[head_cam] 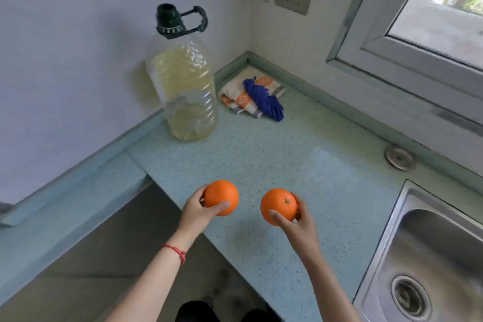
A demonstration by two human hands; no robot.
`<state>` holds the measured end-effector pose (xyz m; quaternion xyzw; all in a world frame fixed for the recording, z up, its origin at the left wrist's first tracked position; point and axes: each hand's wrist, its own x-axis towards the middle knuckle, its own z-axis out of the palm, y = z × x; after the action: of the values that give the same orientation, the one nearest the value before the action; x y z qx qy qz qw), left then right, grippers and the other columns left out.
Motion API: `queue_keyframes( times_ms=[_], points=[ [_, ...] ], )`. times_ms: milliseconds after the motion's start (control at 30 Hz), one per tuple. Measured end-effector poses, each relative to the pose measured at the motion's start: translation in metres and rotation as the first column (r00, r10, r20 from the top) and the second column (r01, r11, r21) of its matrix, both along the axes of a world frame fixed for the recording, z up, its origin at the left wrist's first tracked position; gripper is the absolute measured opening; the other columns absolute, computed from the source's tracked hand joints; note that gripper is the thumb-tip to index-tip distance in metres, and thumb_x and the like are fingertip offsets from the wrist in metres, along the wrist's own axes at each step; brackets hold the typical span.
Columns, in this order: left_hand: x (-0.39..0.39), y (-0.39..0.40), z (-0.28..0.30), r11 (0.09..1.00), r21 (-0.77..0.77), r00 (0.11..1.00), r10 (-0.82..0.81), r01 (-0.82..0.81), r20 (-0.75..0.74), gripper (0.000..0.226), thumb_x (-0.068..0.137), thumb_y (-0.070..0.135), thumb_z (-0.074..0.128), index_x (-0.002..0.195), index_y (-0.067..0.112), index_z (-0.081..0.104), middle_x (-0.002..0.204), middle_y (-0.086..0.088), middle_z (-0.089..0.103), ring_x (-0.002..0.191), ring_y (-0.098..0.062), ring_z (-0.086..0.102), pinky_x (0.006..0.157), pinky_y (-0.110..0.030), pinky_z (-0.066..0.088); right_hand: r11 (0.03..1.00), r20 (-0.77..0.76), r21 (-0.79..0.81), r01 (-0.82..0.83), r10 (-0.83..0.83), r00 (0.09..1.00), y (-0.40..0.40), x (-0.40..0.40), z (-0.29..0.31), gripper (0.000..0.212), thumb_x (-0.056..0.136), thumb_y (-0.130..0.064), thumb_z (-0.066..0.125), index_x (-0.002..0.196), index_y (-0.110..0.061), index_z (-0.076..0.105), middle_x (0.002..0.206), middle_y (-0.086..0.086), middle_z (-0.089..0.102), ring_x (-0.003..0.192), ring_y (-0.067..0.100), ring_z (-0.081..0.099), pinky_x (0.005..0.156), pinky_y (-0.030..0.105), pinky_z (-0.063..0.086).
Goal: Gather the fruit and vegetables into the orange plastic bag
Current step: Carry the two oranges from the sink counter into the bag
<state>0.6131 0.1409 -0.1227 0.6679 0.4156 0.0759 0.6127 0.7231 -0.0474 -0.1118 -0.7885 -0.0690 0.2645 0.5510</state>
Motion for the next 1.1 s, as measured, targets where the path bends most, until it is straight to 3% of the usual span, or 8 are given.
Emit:
queue_keyframes(
  times_ms=[167,400,467,600,667,800,933,1100],
  points=[
    [-0.067,-0.01,0.005,0.971,0.03,0.971,0.237,-0.238,0.027,0.093,0.035,0.054,0.072,0.119,0.018,0.054,0.109,-0.004,0.061,0.099,-0.019,0.058,0.082,-0.027,0.042,0.973,0.033,0.008,-0.23,0.23,0.973,0.02,-0.024,0.004,0.065,0.074,-0.017,0.074,0.131,-0.019,0.043,0.118,0.0,0.049,0.096,0.014,0.051,0.067,0.01,0.038],
    [-0.164,-0.014,0.011,0.844,0.029,0.843,0.532,-0.536,0.077,0.081,0.037,0.046,0.074,0.112,0.022,0.055,0.105,-0.001,0.061,0.09,-0.014,0.058,0.069,-0.014,0.042,0.859,0.026,0.019,-0.512,0.511,0.859,0.066,-0.082,0.008,0.066,0.074,-0.018,0.075,0.131,-0.019,0.043,0.119,0.003,0.052,0.1,0.017,0.053,0.081,0.027,0.04],
    [-0.194,-0.015,0.01,0.791,0.016,0.79,0.608,-0.611,0.078,0.08,0.035,0.049,0.073,0.11,0.026,0.054,0.104,0.0,0.061,0.09,-0.014,0.059,0.07,-0.017,0.043,0.814,0.03,0.022,-0.581,0.58,0.814,0.082,-0.103,0.009,0.065,0.073,-0.015,0.075,0.13,-0.017,0.044,0.12,0.004,0.053,0.102,0.018,0.053,0.083,0.028,0.04],
    [-0.258,-0.021,0.005,0.687,-0.006,0.686,0.726,-0.726,0.053,0.086,0.036,0.052,0.073,0.115,0.024,0.055,0.11,-0.003,0.063,0.1,-0.02,0.061,0.084,-0.03,0.047,0.698,0.038,0.003,-0.716,0.715,0.698,0.112,-0.148,0.006,0.07,0.069,-0.027,0.078,0.13,-0.02,0.045,0.12,0.004,0.056,0.105,0.019,0.055,0.085,0.029,0.041],
    [-0.291,-0.026,0.004,0.635,-0.007,0.634,0.771,-0.772,0.054,0.085,0.037,0.052,0.073,0.115,0.024,0.055,0.109,-0.002,0.064,0.099,-0.019,0.061,0.085,-0.03,0.046,0.635,0.025,-0.018,-0.772,0.772,0.635,0.125,-0.175,0.006,0.078,0.061,-0.039,0.075,0.131,-0.023,0.044,0.118,0.0,0.056,0.105,0.018,0.056,0.085,0.029,0.042],
    [-0.361,-0.039,0.002,0.497,0.008,0.497,0.867,-0.868,0.048,0.073,0.039,0.051,0.073,0.107,0.029,0.057,0.104,0.0,0.066,0.098,-0.018,0.062,0.088,-0.035,0.049,0.509,-0.007,-0.019,-0.861,0.861,0.509,0.148,-0.24,0.006,0.081,0.055,-0.044,0.075,0.129,-0.025,0.046,0.116,-0.002,0.059,0.102,0.015,0.058,0.086,0.03,0.045],
    [-0.425,-0.059,0.004,0.32,-0.003,0.319,0.945,-0.947,0.07,0.07,0.035,0.051,0.071,0.101,0.03,0.057,0.096,0.004,0.064,0.089,-0.015,0.061,0.079,-0.027,0.047,0.347,-0.018,-0.019,-0.938,0.937,0.348,0.162,-0.308,0.007,0.088,0.048,-0.051,0.071,0.127,-0.023,0.046,0.112,-0.003,0.058,0.096,0.012,0.058,0.079,0.024,0.043],
    [-0.491,-0.099,0.006,0.144,-0.005,0.144,0.988,-0.99,0.064,0.083,0.037,0.053,0.07,0.114,0.023,0.057,0.107,-0.002,0.063,0.098,-0.02,0.061,0.079,-0.026,0.046,0.14,0.014,-0.035,-0.99,0.99,0.139,0.171,-0.389,0.01,0.086,0.043,-0.058,0.066,0.121,-0.024,0.051,0.106,-0.004,0.062,0.09,0.001,0.058,0.071,0.018,0.044]
  ],
)
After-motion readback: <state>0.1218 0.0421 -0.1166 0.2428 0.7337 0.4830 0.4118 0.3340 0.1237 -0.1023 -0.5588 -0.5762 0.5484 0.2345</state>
